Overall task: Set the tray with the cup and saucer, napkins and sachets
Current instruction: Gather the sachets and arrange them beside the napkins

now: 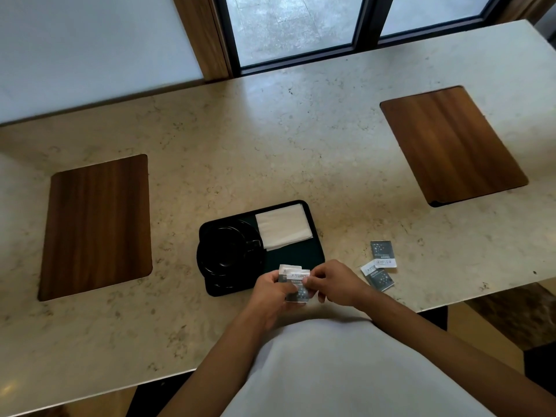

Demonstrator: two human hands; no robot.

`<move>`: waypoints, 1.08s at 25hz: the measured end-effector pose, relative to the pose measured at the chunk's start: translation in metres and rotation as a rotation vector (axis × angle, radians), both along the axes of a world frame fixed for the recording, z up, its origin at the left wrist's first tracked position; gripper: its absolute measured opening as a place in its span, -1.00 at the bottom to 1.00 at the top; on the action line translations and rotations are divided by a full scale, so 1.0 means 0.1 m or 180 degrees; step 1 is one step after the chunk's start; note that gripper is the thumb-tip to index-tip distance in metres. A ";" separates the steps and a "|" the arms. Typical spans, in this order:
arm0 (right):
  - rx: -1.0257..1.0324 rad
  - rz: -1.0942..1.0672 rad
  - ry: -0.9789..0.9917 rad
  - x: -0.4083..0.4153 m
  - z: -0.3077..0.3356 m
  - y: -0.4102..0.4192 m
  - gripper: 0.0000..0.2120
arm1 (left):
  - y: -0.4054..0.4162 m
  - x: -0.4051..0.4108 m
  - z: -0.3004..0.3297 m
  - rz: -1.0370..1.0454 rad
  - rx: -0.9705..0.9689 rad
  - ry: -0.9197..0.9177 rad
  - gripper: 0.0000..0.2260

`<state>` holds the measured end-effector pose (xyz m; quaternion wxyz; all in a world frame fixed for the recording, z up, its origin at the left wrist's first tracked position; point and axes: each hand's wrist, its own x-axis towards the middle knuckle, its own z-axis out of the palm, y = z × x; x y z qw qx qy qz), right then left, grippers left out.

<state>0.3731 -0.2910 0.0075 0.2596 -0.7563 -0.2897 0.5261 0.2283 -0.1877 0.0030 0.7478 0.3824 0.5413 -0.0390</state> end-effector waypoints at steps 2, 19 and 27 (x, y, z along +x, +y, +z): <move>0.0021 -0.0353 -0.0179 0.09 -0.01 -0.03 -0.83 | 0.01 0.00 -0.02 0.0138 0.0002 0.0074 -0.73; -0.0664 -0.2454 -0.1768 0.65 -0.41 -0.63 -0.66 | 0.00 0.00 -0.01 0.0337 -0.0031 0.0076 -0.81; 0.0342 -0.2230 -0.0654 0.46 -0.01 -0.24 -0.89 | 0.01 -0.02 0.00 0.0430 -0.0072 0.0090 -0.83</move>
